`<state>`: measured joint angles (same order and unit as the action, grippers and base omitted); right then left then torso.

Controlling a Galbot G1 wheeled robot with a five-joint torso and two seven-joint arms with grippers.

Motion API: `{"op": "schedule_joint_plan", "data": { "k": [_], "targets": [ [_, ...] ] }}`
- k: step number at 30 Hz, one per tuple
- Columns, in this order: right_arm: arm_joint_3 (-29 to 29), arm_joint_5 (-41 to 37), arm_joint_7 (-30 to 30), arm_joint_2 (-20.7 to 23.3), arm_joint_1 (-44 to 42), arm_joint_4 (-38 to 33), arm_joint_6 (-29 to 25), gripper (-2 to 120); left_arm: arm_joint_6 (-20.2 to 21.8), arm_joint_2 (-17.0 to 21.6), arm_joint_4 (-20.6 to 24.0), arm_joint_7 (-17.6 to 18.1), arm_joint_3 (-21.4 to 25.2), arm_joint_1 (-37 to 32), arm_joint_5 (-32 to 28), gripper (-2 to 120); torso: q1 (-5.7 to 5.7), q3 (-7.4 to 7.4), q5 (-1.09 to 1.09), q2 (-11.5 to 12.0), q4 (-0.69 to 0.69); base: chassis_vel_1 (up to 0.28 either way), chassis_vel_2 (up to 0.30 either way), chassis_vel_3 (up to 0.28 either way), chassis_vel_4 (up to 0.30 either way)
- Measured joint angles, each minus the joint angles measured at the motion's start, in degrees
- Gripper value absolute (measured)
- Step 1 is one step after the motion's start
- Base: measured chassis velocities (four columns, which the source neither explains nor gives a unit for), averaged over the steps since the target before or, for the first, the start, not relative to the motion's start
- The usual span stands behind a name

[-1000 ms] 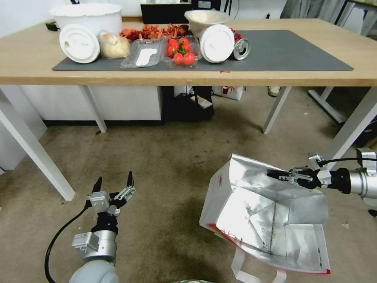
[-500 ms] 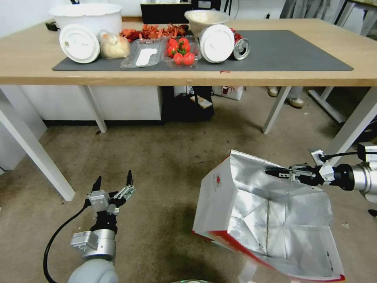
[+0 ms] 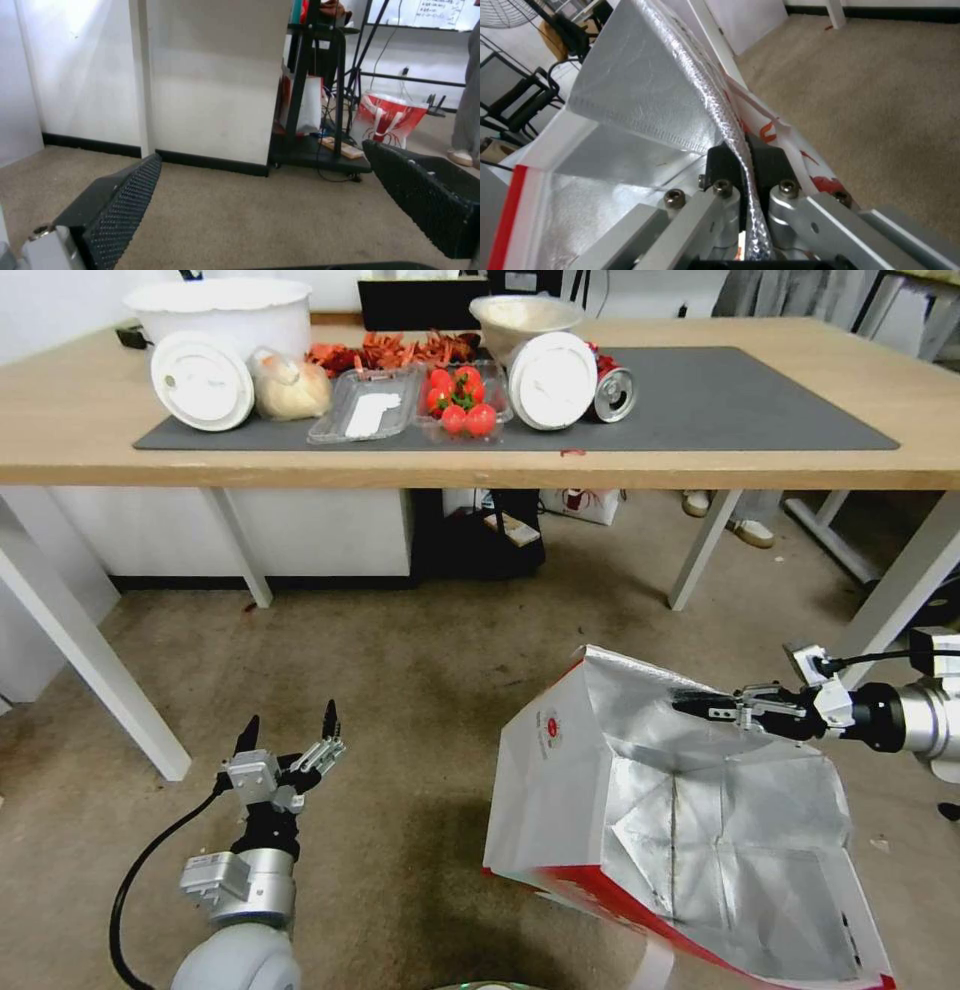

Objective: Pick up the food delivery bag from the floor and place it on the table.

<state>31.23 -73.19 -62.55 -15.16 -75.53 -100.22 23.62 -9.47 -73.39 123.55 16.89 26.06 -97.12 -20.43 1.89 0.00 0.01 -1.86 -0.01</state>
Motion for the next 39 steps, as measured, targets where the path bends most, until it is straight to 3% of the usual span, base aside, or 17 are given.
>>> {"op": "schedule_joint_plan", "data": {
  "k": [17,39],
  "targets": [
    [0.16,0.33,-0.88,0.07,-1.44,-2.28,0.39,0,-1.31,-0.06,0.89,-0.22,-0.2,-0.67,-1.37,100,0.02,0.21,-0.01,-0.28,0.01,0.0,0.0,0.0,0.0],
    [1.02,0.92,-1.04,-0.25,-2.46,-2.68,0.0,0,-1.43,0.1,0.99,-0.13,0.1,-0.4,-1.43,100,0.47,5.04,-0.02,-5.54,0.01,0.0,0.0,0.0,0.0]
  ]
}}
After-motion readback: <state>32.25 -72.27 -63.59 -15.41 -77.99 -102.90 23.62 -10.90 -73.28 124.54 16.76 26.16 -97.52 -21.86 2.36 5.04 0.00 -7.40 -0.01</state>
